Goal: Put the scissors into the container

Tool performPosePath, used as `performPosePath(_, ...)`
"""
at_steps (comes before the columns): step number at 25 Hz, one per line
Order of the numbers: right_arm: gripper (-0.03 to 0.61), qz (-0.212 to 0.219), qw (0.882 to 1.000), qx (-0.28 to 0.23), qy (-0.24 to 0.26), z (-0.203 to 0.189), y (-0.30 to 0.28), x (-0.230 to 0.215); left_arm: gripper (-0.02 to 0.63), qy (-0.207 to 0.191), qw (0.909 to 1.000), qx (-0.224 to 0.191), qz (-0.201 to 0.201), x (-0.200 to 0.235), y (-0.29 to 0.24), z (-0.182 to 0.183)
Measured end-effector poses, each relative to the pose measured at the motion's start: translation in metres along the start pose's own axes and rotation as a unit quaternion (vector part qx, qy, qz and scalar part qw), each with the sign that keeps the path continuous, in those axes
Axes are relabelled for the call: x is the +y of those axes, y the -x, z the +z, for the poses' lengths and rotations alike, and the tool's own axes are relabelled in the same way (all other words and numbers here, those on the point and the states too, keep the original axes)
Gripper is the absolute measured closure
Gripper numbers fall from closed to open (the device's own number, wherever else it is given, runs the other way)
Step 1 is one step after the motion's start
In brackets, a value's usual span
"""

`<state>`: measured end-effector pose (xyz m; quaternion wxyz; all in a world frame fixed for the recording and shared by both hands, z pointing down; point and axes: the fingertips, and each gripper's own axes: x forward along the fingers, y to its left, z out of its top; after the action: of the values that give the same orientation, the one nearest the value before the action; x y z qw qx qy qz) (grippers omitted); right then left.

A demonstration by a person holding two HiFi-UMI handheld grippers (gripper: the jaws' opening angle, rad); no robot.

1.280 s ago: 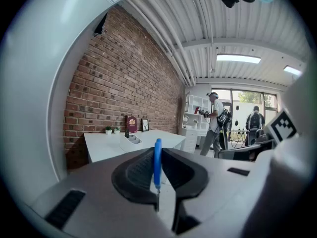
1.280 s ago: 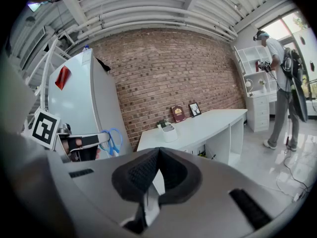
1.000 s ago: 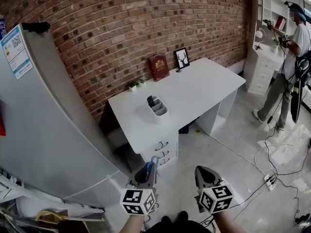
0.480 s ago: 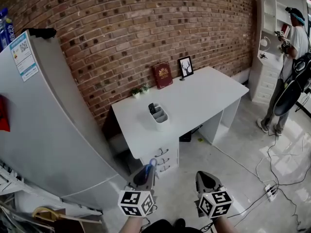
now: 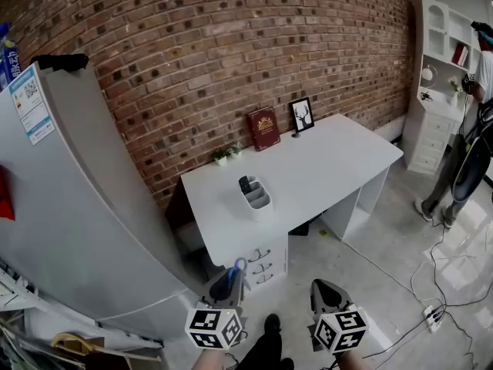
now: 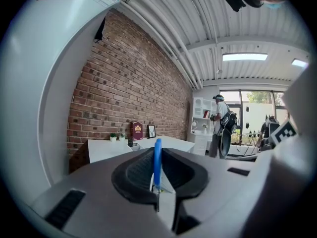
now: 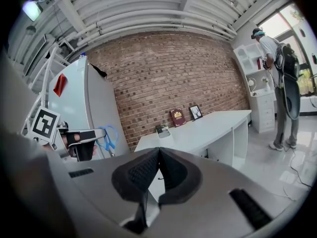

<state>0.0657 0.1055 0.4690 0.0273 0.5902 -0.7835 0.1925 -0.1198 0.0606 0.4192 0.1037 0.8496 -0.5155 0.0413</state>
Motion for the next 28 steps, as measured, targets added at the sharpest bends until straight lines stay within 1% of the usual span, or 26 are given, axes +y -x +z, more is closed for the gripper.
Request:
performPosePath(9,0.578,-0.006,1.000,0.008,0.006,0.023,-0.078,-0.030,0.571,0.008,1.0000,-0.001,0.005,0.042,-0.083,0.008)
performPosePath(15,0.578,-0.007,1.000,0.010,0.007,0.051,-0.144,-0.045,0.571,0.011,0.9999,-0.007,-0.001,0.073,-0.149,0.030)
performPosePath(22,0.578,-0.008,1.000,0.018,0.004,0.069,-0.211,-0.052,0.571,0.007,0.9996,-0.018,-0.021,0.102,-0.213,0.055)
performPosePath(28,0.578,-0.018,1.000,0.018,0.000,0.082,-0.245,-0.058,0.571,0.006,0.9986,-0.034,-0.040,0.114,-0.249,0.078)
